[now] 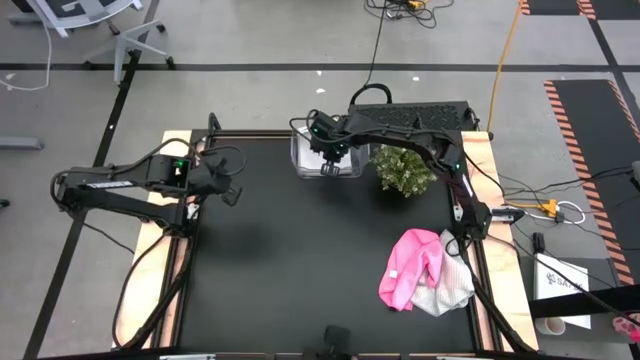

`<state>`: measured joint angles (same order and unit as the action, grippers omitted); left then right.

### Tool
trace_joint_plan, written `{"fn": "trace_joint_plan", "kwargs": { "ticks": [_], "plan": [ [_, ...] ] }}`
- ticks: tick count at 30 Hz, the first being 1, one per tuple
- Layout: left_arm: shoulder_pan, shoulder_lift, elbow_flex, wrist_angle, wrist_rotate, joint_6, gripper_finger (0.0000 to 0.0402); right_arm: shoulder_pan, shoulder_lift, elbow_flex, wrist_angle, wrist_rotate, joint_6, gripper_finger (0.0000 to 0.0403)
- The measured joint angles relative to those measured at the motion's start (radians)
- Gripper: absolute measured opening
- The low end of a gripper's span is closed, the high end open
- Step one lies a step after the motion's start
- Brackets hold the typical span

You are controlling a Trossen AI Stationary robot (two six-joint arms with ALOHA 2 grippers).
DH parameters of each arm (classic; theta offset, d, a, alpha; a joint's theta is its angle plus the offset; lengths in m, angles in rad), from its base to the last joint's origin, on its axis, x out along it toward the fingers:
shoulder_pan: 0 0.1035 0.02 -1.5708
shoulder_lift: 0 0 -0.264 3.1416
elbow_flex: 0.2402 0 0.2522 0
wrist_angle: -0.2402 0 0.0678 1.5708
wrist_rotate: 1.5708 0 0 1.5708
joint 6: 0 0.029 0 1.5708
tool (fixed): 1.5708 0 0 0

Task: Fold microfiber towels
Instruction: Put the folded gray towel into the transparent bin

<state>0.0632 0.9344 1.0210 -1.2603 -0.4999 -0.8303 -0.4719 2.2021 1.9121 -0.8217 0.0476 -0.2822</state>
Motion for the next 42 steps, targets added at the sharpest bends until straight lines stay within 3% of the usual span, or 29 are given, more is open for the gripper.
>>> {"fn": "trace_joint_plan", "kwargs": {
  "ticks": [13,23,34,42],
  "plan": [
    [0.0,0.0,0.0,0.039,-0.035,0.048,0.0131,-0.062,0.007,-0.114,0.009,-0.002,-0.018,0.0],
    [0.0,0.0,0.0,0.039,-0.046,0.049,0.0132,-0.058,-0.003,-0.193,-0.012,-0.067,0.02,0.0],
    [0.001,0.0,0.0,0.039,-0.052,0.049,0.0132,-0.024,-0.186,-0.196,0.067,-0.04,-0.042,0.0],
    [0.001,0.0,0.0,0.039,-0.052,0.044,0.0132,-0.06,-0.208,-0.198,0.077,-0.018,-0.085,0.0022]
  ]
}}
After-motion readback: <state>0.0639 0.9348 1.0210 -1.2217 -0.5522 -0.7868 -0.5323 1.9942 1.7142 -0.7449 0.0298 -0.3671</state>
